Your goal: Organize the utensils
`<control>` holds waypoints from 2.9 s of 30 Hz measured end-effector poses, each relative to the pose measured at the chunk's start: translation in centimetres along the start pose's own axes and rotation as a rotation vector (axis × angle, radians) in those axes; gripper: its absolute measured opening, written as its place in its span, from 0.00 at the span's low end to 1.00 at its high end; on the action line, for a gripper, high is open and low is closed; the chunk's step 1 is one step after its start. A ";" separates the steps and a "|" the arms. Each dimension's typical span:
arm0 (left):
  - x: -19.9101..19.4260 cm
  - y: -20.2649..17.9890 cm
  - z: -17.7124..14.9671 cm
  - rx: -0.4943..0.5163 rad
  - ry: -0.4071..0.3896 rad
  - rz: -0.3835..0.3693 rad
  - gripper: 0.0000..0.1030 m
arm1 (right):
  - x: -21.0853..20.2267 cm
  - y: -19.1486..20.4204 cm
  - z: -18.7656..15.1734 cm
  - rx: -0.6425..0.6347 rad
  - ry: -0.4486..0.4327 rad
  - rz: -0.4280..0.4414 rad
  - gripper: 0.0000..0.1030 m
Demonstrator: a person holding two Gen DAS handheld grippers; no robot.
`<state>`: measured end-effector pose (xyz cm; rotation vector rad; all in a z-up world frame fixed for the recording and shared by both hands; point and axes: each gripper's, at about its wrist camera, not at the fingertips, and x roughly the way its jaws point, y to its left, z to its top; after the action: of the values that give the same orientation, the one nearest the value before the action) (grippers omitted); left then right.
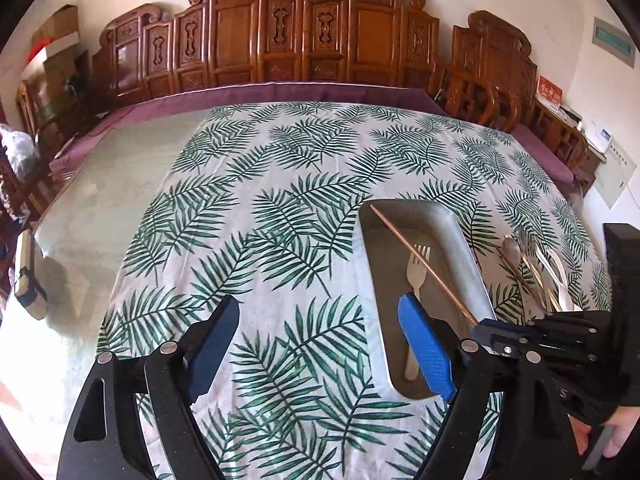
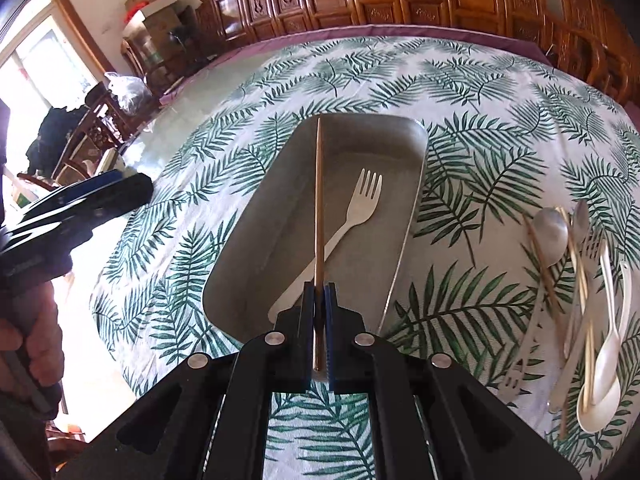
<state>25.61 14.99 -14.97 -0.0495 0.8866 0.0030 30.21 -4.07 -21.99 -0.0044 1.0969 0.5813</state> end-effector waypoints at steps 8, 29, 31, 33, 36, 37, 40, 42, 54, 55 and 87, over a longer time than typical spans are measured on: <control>-0.9 0.8 -0.3 -0.004 -0.008 0.003 0.77 | 1.8 -0.1 0.1 0.023 0.029 0.030 0.07; -1.2 -7.2 -0.4 0.079 -0.025 -0.085 0.77 | -9.3 -6.0 -3.9 -0.059 -0.184 -0.022 0.22; -1.1 -8.4 -0.5 0.086 -0.025 -0.103 0.77 | -10.3 -7.8 -4.7 -0.051 -0.194 -0.059 0.22; -0.9 -9.9 -0.5 0.096 -0.025 -0.124 0.77 | -11.3 -9.6 -5.6 -0.032 -0.203 -0.085 0.22; -0.5 -12.2 -0.8 0.114 -0.018 -0.152 0.77 | -12.7 -12.2 -7.0 -0.012 -0.218 -0.122 0.22; -0.3 -12.9 -0.9 0.118 -0.016 -0.160 0.77 | -12.9 -12.9 -7.3 -0.007 -0.219 -0.131 0.22; 0.3 -15.0 -1.2 0.130 -0.001 -0.186 0.75 | -13.4 -15.3 -8.1 0.022 -0.222 -0.156 0.22; 0.8 -16.2 -1.4 0.138 0.013 -0.201 0.74 | -13.6 -16.5 -8.7 0.035 -0.225 -0.165 0.22; 4.9 -22.1 -2.7 0.167 0.094 -0.236 0.62 | -13.4 -20.5 -10.3 0.084 -0.212 -0.176 0.22; 5.3 -22.4 -2.7 0.166 0.102 -0.237 0.62 | -13.2 -21.0 -10.3 0.090 -0.209 -0.174 0.22; 5.4 -23.7 -4.5 0.169 0.126 -0.247 0.57 | -3.7 -22.8 -3.2 0.058 0.036 -0.232 0.19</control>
<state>26.10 -8.99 -20.99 -0.0011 0.9994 -0.3083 36.48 -26.02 -26.68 -0.0910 1.1298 0.3422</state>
